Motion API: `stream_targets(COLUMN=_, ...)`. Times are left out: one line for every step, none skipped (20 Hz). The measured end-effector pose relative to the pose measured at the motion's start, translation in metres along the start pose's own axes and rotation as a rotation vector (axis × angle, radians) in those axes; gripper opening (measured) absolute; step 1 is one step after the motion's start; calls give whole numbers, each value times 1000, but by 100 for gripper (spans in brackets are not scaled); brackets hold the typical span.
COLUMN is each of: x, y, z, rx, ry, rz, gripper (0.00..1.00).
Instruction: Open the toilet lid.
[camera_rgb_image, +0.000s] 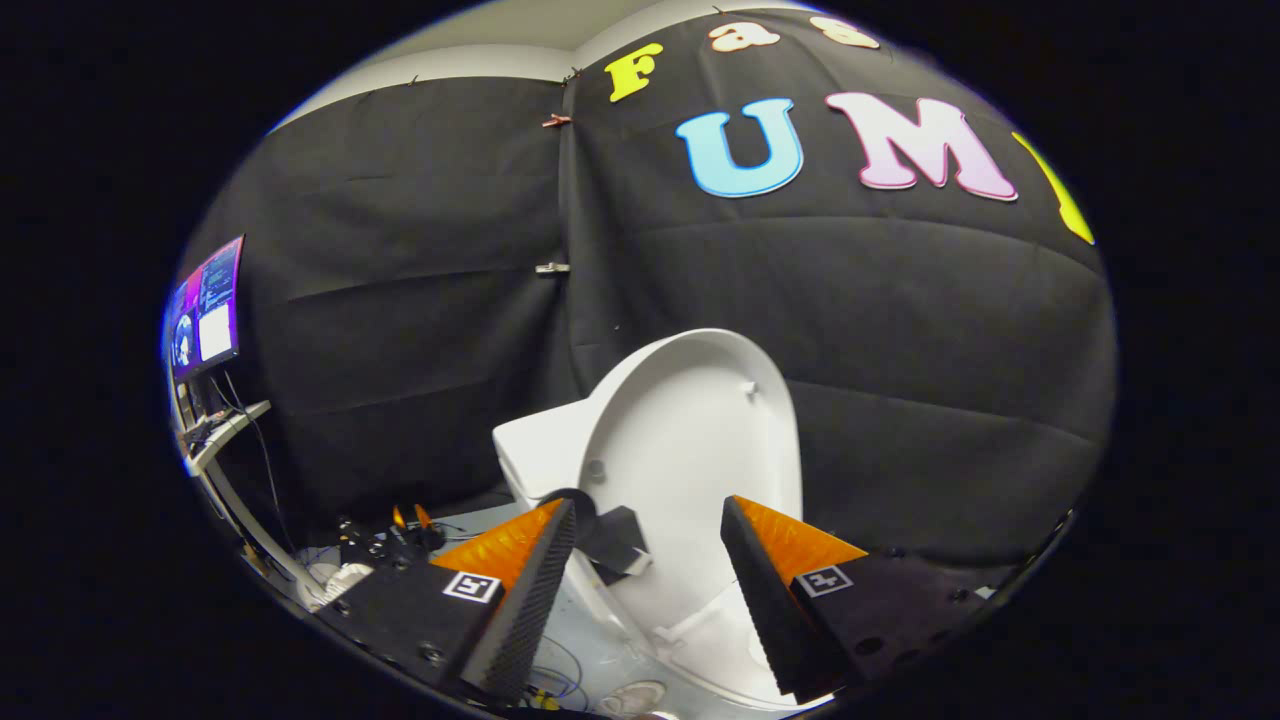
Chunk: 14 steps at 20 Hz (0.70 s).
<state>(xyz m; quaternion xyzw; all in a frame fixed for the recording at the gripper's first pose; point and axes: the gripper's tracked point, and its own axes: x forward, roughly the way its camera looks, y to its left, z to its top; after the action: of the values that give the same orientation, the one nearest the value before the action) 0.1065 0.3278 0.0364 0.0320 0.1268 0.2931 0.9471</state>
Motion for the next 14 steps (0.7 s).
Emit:
stream_targets(x=-9, y=-15, z=1, rx=-26, ry=-23, rz=-45, gripper=93)
stream_targets(x=-19, y=-31, z=4, rx=-40, ry=-47, rz=-83, gripper=96)
stream_targets(x=-29, y=-44, z=7, rx=-42, ry=-67, rz=-116, gripper=98)
stream_targets(x=-45, y=-56, z=11, rx=-40, ry=-88, rz=-150, gripper=99)
stream_targets(x=-59, y=-73, z=16, rx=-44, ry=-112, rz=-199, gripper=99)
stream_targets(x=-73, y=-91, z=21, rx=-54, ry=-141, rz=-246, gripper=99)
stream_targets(x=-90, y=-106, z=27, rx=-65, ry=-177, rz=-287, gripper=99)
stream_targets(x=-111, y=-119, z=33, rx=-88, ry=-221, rz=-318, gripper=99)
stream_targets(x=-131, y=-132, z=36, rx=-124, ry=-252, rz=-363, gripper=99)
stream_targets(x=-149, y=-145, z=39, rx=-159, ry=-286, rz=-412, gripper=99)
stream_targets(x=-168, y=-155, z=43, rx=-184, ry=-317, rz=-447, gripper=99)
stream_targets(x=-184, y=-161, z=46, rx=-202, ry=-336, rz=-468, gripper=98)
stream_targets(x=-197, y=-168, z=44, rx=-217, ry=-343, rz=-490, gripper=98)
stream_targets(x=-209, y=-178, z=41, rx=-230, ry=-344, rz=-521, gripper=98)
